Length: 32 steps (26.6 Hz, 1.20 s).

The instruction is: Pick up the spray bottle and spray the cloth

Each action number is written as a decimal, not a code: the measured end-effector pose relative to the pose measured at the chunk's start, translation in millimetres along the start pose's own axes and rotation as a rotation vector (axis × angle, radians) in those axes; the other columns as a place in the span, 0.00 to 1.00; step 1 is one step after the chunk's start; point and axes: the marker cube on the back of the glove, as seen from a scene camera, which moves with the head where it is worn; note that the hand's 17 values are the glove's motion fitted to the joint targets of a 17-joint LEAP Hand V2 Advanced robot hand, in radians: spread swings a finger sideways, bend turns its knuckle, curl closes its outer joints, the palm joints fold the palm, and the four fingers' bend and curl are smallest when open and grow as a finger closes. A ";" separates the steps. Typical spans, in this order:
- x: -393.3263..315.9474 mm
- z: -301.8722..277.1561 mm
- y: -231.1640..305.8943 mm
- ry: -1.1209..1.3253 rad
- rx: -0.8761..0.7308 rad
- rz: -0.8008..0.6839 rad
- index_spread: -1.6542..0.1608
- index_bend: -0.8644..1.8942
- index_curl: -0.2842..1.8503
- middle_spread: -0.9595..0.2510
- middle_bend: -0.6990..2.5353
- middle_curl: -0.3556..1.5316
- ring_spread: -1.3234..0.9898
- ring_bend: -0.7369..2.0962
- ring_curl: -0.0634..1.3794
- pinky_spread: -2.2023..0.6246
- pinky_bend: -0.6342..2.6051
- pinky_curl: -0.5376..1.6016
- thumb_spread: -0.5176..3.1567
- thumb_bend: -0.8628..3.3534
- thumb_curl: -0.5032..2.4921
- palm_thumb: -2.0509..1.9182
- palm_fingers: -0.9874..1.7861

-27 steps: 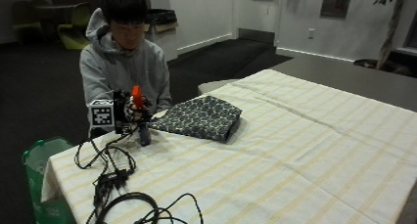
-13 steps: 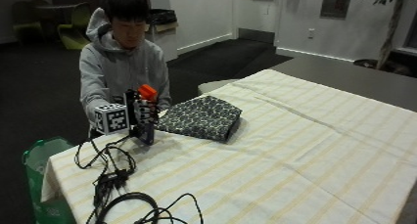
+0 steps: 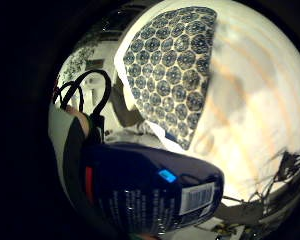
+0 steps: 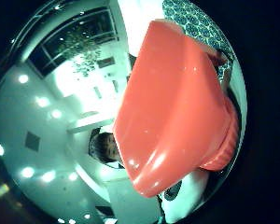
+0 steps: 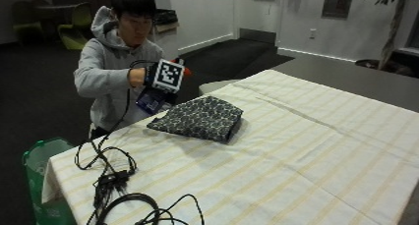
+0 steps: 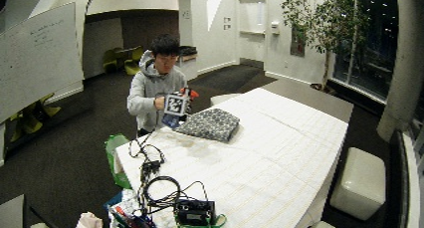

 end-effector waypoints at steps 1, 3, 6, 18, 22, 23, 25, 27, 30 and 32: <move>-6.8 2.1 -4.7 0.035 -0.012 0.016 0.83 0.49 0.36 0.73 0.43 0.47 0.51 0.51 0.38 0.71 0.32 0.45 0.14 0.20 0.38 0.79 0.85; -10.9 6.5 -9.1 0.148 -0.048 0.042 0.83 0.49 0.36 0.73 0.43 0.47 0.51 0.51 0.39 0.71 0.32 0.45 0.14 0.20 0.38 0.79 0.85; -17.8 14.1 -12.1 0.279 -0.072 0.072 0.83 0.49 0.36 0.73 0.43 0.47 0.51 0.51 0.39 0.71 0.32 0.45 0.13 0.20 0.38 0.79 0.84; -19.9 39.0 -39.1 0.638 0.075 0.209 0.83 0.49 0.38 0.73 0.43 0.48 0.51 0.51 0.40 0.71 0.32 0.46 0.12 0.20 0.38 0.79 0.84; 5.4 48.7 -53.8 0.618 -0.009 0.291 0.83 0.48 0.38 0.73 0.43 0.48 0.51 0.51 0.40 0.71 0.32 0.46 0.11 0.20 0.38 0.79 0.84; 8.4 49.7 -56.2 0.614 -0.022 0.304 0.83 0.48 0.38 0.73 0.43 0.48 0.51 0.51 0.40 0.71 0.32 0.46 0.11 0.20 0.38 0.79 0.84; 7.5 50.2 -58.6 0.618 -0.033 0.321 0.83 0.48 0.38 0.73 0.43 0.48 0.51 0.51 0.40 0.71 0.32 0.46 0.11 0.20 0.38 0.79 0.84; -2.6 48.4 -57.3 0.637 -0.033 0.326 0.83 0.48 0.38 0.73 0.43 0.48 0.51 0.51 0.40 0.71 0.32 0.46 0.11 0.20 0.38 0.79 0.84; -23.0 43.0 -53.1 0.665 -0.036 0.317 0.83 0.48 0.38 0.73 0.44 0.48 0.51 0.51 0.40 0.71 0.32 0.46 0.11 0.20 0.38 0.79 0.84; -28.0 40.7 -53.2 0.666 -0.052 0.314 0.83 0.48 0.38 0.73 0.44 0.48 0.51 0.51 0.40 0.71 0.32 0.46 0.11 0.20 0.38 0.79 0.84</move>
